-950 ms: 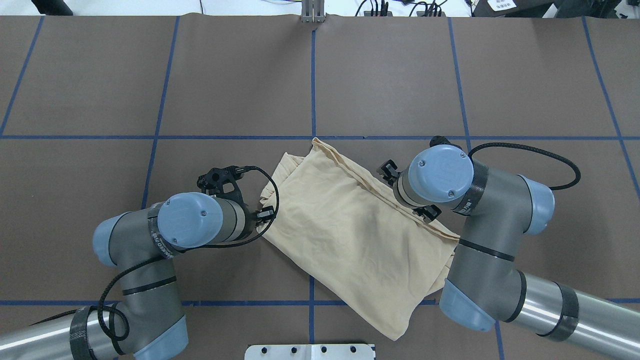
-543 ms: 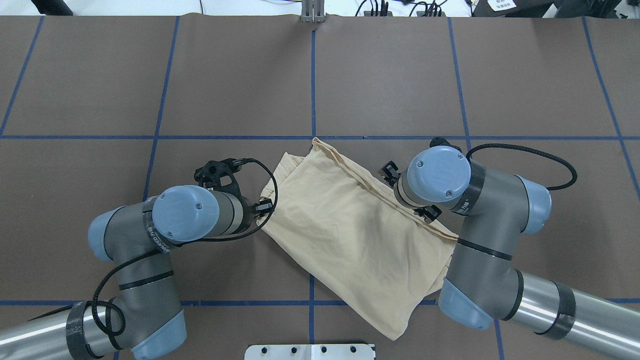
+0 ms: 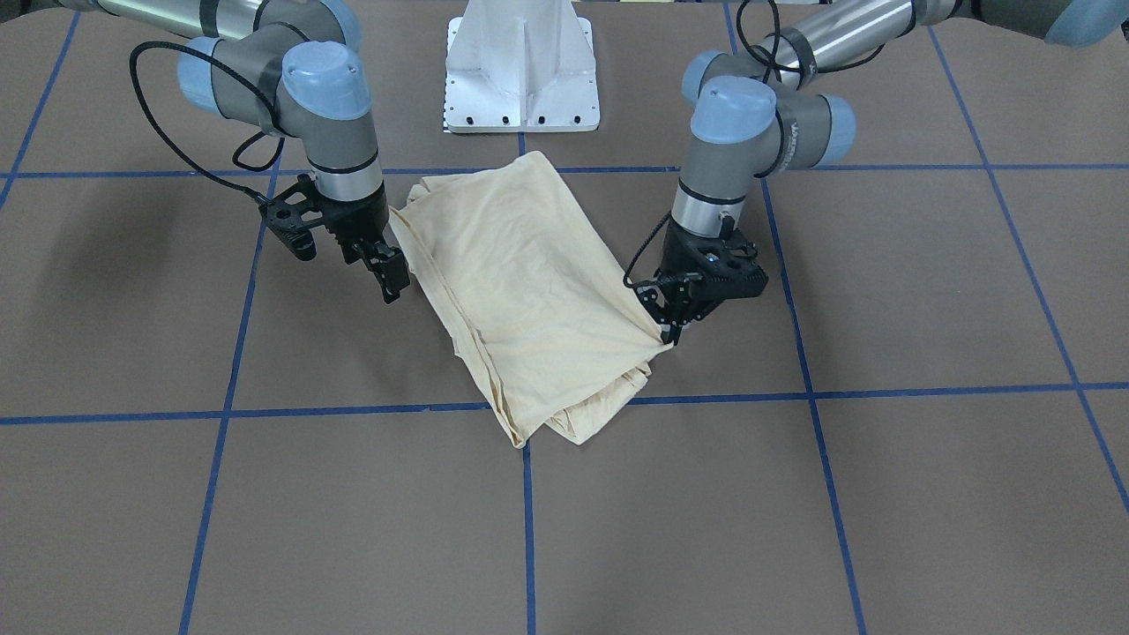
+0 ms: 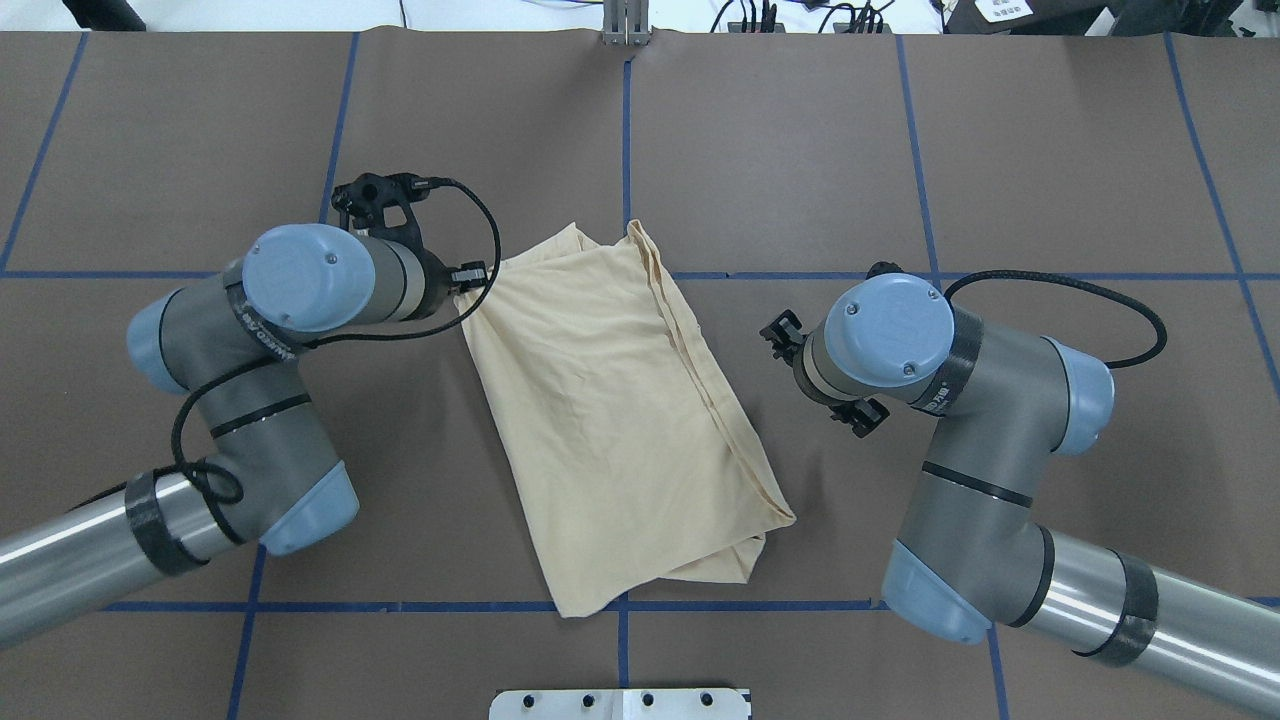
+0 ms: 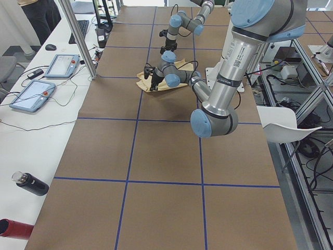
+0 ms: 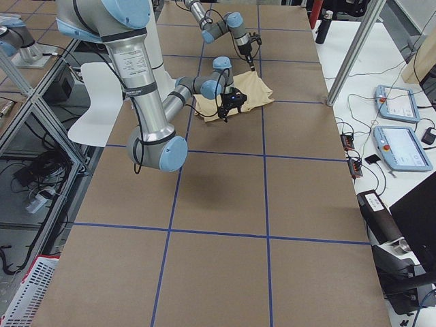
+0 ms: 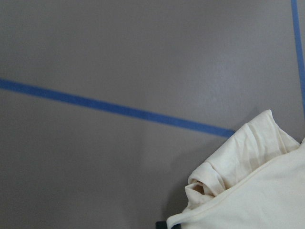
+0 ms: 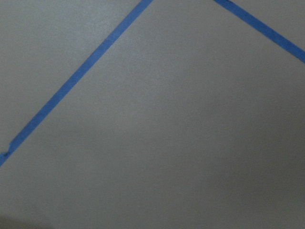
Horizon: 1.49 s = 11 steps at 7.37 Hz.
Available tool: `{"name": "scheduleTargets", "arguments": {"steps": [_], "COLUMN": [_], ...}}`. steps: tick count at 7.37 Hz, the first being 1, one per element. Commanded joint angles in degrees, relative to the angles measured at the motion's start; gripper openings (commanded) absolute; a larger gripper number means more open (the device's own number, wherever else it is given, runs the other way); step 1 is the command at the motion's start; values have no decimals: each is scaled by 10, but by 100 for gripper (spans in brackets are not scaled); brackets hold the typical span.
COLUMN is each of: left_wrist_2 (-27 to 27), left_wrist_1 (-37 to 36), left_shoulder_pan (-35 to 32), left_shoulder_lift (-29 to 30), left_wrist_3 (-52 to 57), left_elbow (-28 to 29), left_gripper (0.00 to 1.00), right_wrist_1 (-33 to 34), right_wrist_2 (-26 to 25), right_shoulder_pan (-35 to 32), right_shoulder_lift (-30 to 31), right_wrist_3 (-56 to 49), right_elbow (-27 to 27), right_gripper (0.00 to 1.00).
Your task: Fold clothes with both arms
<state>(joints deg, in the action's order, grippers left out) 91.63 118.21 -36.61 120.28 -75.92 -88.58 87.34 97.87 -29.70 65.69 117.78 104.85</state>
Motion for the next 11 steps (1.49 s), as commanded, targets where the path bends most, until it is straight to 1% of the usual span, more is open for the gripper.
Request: {"name": "scheduleTargets", "arguments": {"steps": [1, 2, 3, 4, 5, 6, 7, 9, 11], "left_wrist_2": [-1, -1, 2, 5, 16, 35, 37, 36, 36], "left_wrist_1": [131, 138, 134, 130, 129, 129, 126, 122, 121], "left_shoulder_pan": [-68, -81, -83, -85, -85, -91, -91, -91, -91], "left_shoulder_lift": [99, 111, 107, 74, 19, -16, -42, -45, -46], "left_wrist_3": [30, 58, 64, 64, 64, 64, 64, 61, 57], "left_elbow": [202, 225, 214, 162, 96, 47, 17, 6, 1], "left_gripper": [17, 50, 55, 55, 55, 55, 55, 55, 56], "right_wrist_1": [-34, -63, -71, -73, -72, -67, -69, -62, -68], "right_wrist_2": [14, 14, 8, 8, -7, -55, -65, -67, -70], "right_shoulder_pan": [-10, -5, 23, 35, 57, 88, 100, 124, 140], "right_shoulder_lift": [-8, -12, -32, -45, -54, -57, -61, -94, -98], "right_wrist_3": [5, 8, 23, 76, 127, 197, 275, 327, 351], "right_elbow": [4, 4, 2, 2, 2, -2, -17, -29, -31], "right_gripper": [100, 100, 100, 100, 100, 100, 100, 98, 97]}}
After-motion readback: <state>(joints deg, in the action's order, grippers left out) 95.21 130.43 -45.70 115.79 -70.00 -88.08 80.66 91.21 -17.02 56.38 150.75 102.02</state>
